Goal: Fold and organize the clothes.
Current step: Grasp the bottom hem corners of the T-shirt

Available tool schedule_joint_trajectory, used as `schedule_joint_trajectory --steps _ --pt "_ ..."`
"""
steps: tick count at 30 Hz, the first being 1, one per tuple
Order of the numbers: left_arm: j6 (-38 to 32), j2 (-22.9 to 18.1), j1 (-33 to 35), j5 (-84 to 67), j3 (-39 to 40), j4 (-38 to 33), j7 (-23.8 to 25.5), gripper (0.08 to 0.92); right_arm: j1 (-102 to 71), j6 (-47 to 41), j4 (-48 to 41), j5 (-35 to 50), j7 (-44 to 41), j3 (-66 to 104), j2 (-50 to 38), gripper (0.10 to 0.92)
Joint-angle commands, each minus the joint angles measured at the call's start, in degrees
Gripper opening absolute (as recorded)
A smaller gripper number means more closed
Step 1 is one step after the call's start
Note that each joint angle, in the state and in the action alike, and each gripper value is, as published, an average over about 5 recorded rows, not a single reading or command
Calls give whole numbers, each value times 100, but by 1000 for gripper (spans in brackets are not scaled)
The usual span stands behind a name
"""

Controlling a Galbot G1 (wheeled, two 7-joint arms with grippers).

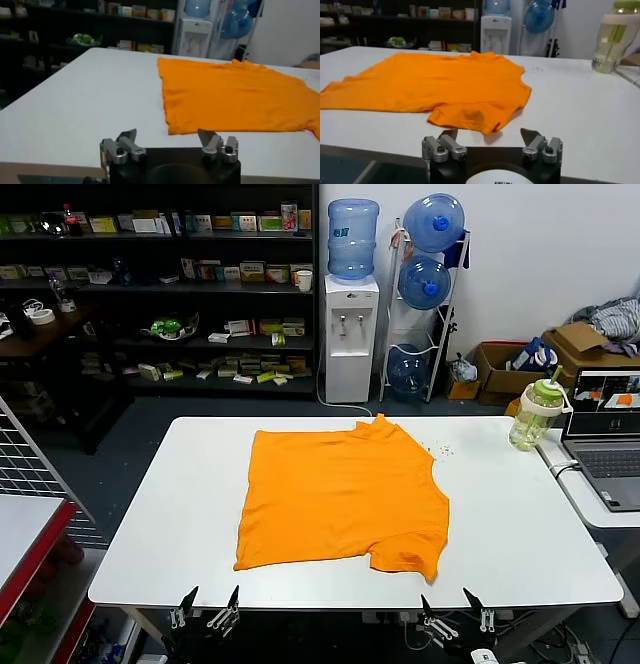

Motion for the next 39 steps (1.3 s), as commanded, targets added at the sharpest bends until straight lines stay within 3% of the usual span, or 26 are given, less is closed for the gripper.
schedule_joint_trajectory --steps 1,6,14,23,29,39 --pt "5 11 -46 -17 14 19 -3 823 -7 36 14 -1 -11 6 16 823" --pt "36 16 -410 -170 160 207 -5 823 422 56 -142 65 118 -44 -36 823" --pt "192 -353 -1633 -192 475 1055 -121 823 1405 -257 -875 92 231 -368 -85 823" --pt "350 -246 -1875 -276 580 1384 -191 823 1880 -411 -1559 79 297 -616 26 815" --pt "432 -228 -1867 -369 623 1372 -249 758 1919 -424 -1697 88 318 -674 61 674" --pt "513 -276 -1806 -379 731 1331 -287 473 1738 -386 -1561 79 303 -675 49 388"
